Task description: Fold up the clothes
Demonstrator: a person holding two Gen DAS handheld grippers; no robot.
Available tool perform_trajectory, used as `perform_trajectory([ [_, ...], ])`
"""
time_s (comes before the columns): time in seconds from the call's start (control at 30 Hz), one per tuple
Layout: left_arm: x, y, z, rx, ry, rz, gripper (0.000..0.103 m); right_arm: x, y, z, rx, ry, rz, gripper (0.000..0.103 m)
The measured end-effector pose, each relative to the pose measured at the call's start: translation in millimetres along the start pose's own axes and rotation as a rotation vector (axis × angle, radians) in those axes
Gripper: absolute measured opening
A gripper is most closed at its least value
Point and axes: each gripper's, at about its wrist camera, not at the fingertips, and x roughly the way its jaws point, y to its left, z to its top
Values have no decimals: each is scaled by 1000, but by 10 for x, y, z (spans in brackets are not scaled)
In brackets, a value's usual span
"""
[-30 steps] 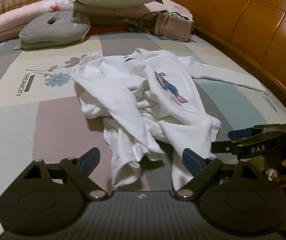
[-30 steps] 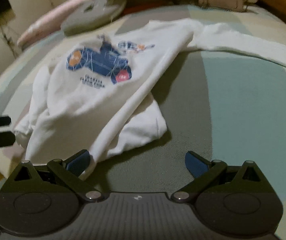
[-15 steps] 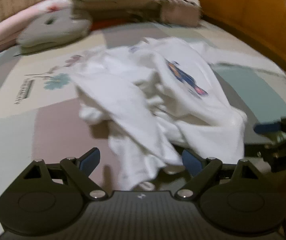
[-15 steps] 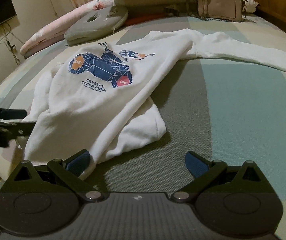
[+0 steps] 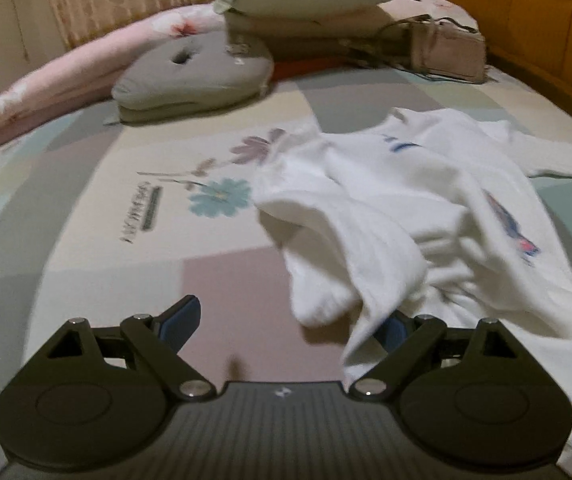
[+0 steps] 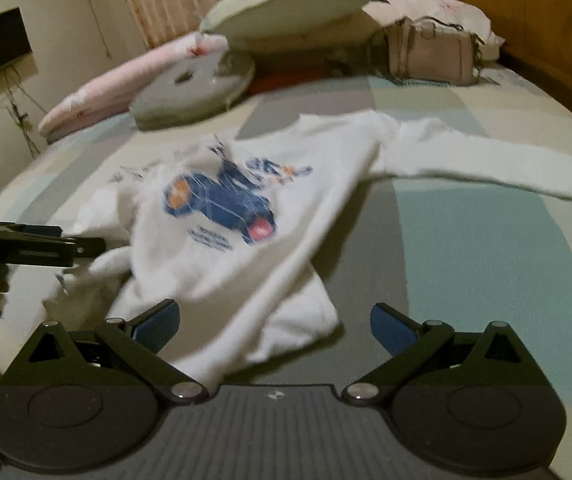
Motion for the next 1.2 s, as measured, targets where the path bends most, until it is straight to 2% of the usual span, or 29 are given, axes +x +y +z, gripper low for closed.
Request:
perform_trajectory([
  [0.2,142,145,90,9,14,52,89,-7,212,74,-64,-17,18,103],
  [0.33,241,269,141,36,29,109,77,18,267,91,-72,-21,34,103],
  [0.5,485,548,221,40,72,200,76,64,288,107,-73,-18,26,103],
  [0.67,727,906,287,-32,127,251,73,126,268,122,-57,-4,13,103],
  [1.0,52,635,189,-37,56,5,77,199,272,157,-48,0,21,103],
  [1.1,-167,384,118,-3,36,-81,78,200,295,142,-52,-2,29,103],
  [1.2,-290,134,36,37,23,-126,78,167,296,131,-53,-7,28,103],
])
